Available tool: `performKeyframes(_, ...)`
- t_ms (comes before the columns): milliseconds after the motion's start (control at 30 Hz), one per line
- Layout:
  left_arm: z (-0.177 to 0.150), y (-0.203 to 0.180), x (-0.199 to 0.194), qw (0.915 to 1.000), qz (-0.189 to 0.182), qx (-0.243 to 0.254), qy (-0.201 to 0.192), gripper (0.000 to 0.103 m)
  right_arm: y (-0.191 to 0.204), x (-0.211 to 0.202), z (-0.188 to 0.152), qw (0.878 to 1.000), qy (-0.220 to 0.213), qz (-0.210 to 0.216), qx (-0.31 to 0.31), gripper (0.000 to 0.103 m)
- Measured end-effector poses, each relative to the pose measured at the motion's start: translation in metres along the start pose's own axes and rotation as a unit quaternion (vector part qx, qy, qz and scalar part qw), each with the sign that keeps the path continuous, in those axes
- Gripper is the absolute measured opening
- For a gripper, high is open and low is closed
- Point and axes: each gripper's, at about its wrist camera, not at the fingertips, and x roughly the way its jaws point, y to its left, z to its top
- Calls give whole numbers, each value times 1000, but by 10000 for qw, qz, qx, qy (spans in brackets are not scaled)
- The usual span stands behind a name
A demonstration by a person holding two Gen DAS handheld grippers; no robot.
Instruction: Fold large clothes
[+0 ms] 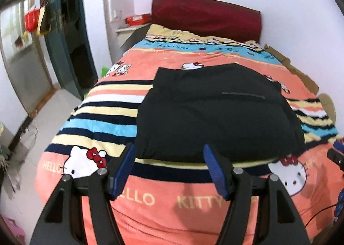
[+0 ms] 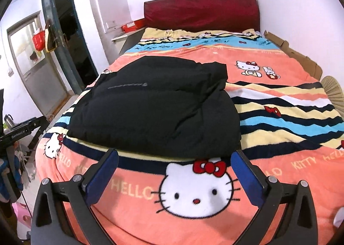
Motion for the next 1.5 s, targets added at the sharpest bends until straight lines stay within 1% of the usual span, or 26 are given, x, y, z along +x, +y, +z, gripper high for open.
performKeyframes(67, -5, -14, -11, 9997, 74, 197, -114, 65, 6, -6, -6, 10000, -22, -42, -42, 102)
performKeyframes(133, -9, -21, -18, 9994, 80, 295, -170, 65, 11, -11, -13, 10000, -22, -64, -67, 102)
performKeyframes(200, -13, -29, -26, 9991, 36, 343, -236, 65, 16, -17, -20, 9999, -28, -62, -105, 102)
performKeyframes(333, -18, -39, -41, 9981, 128, 464, -382, 65, 24, -28, -30, 9997, -75, -117, -191, 102)
performKeyframes(567, -25, -49, -67, 9964, 302, 453, -655, 65, 29, -49, -38, 9993, -292, -159, -174, 102)
performKeyframes(667, -31, -52, -80, 9936, 592, 437, -857, 65, 31, -60, -40, 9989, -407, -179, -164, 102)
performKeyframes(767, -36, -55, -88, 9923, 653, 431, -958, 65, 34, -71, -43, 9978, -573, -252, -202, 102)
performKeyframes(967, -46, -58, -94, 9923, 654, 355, -994, 65, 37, -83, -50, 9964, -776, -284, -195, 102)
performKeyframes(1067, -50, -60, -94, 9920, 676, 404, -991, 65, 36, -84, -55, 9961, -812, -311, -157, 102)
performKeyframes(1267, -58, -61, -90, 9922, 699, 468, -921, 65, 33, -75, -64, 9968, -691, -374, -145, 102)
performKeyframes(1500, -64, -57, -74, 9940, 682, 447, -733, 65, 32, -64, -69, 9973, -566, -434, -148, 102)
